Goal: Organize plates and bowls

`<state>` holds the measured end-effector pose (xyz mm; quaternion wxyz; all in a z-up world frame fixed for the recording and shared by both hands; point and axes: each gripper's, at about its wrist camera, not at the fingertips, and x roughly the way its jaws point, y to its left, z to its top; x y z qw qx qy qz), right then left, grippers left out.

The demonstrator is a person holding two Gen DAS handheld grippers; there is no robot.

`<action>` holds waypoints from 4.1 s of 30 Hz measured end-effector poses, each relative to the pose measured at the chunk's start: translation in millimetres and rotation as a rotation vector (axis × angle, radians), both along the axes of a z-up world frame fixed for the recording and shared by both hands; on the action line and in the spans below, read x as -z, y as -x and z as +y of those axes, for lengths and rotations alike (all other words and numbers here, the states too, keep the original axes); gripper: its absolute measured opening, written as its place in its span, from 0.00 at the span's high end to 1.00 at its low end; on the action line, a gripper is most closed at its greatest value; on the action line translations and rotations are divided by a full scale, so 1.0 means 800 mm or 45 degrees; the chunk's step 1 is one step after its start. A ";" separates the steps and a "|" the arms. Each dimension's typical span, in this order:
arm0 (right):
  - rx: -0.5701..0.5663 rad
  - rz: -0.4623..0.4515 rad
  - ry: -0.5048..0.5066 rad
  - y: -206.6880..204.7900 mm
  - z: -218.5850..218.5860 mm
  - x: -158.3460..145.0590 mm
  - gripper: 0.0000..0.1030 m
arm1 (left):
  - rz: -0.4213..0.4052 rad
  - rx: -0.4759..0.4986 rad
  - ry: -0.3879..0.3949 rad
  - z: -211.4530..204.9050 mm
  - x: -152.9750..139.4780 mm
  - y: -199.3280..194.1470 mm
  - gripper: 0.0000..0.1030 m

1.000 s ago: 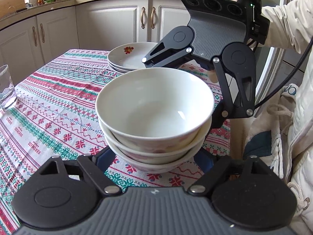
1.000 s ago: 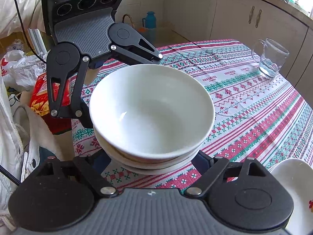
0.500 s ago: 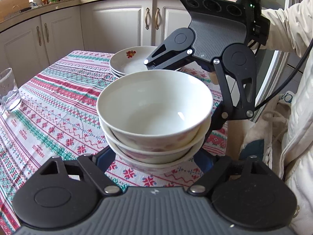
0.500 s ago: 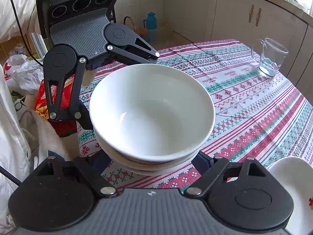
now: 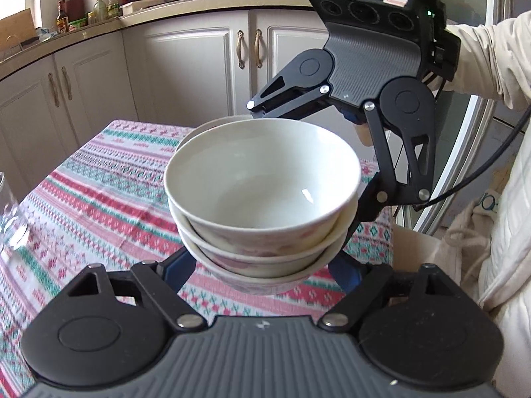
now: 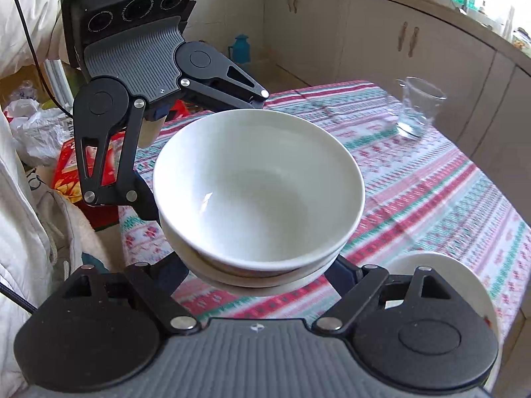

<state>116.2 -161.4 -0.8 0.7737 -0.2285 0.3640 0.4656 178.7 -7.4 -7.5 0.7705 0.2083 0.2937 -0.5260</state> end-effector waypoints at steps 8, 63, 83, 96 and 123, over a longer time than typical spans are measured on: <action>0.102 -0.060 0.050 -0.016 -0.060 -0.018 0.12 | -0.033 0.099 0.035 -0.065 -0.004 -0.047 0.16; 1.487 -0.239 -0.183 0.106 -0.108 -0.037 0.00 | -0.210 -0.982 0.121 -0.083 -0.037 0.063 0.01; 1.537 -0.317 -0.170 0.150 -0.078 -0.048 0.00 | -0.095 -1.146 0.061 -0.075 -0.038 0.092 0.01; 1.522 -0.316 -0.178 0.149 -0.074 -0.049 0.00 | -0.091 -1.182 0.048 -0.077 -0.039 0.090 0.01; 1.511 -0.339 -0.174 0.155 -0.071 -0.055 0.00 | -0.069 -1.194 0.062 -0.075 -0.040 0.091 0.01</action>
